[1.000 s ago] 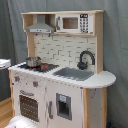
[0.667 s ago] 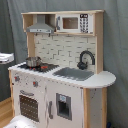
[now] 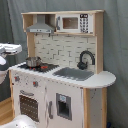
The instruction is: Play with the kitchen
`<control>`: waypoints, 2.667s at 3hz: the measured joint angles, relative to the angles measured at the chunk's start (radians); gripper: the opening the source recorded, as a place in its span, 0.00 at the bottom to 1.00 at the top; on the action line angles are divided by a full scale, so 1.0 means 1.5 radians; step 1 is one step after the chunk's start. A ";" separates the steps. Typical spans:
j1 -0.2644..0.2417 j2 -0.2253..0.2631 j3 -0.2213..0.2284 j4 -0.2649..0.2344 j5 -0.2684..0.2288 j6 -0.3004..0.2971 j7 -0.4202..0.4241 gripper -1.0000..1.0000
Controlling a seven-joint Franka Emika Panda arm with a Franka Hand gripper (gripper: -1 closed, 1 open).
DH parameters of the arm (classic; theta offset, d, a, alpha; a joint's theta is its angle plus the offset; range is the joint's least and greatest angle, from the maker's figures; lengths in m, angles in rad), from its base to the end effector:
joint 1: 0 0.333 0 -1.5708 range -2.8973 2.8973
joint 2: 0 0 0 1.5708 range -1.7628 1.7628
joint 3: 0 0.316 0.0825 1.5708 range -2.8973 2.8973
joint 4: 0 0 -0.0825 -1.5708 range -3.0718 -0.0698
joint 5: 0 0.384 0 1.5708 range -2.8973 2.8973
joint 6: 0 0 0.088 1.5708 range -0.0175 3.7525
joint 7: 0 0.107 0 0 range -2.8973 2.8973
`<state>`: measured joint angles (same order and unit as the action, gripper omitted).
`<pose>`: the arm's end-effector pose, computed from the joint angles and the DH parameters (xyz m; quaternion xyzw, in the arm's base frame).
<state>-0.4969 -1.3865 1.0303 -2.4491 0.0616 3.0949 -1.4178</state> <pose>0.2229 0.3889 0.6107 0.2251 0.6095 0.3019 0.6977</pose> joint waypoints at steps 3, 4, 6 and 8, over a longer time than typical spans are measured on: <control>-0.145 0.094 -0.010 0.096 0.000 0.046 -0.025 1.00; -0.184 0.125 -0.007 0.136 0.000 0.046 -0.045 1.00; -0.259 0.214 0.001 0.181 0.000 0.063 -0.095 1.00; -0.325 0.302 0.034 0.238 0.000 0.096 -0.107 1.00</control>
<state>-0.9843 -0.9341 1.0816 -2.0922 0.0614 3.2384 -1.5786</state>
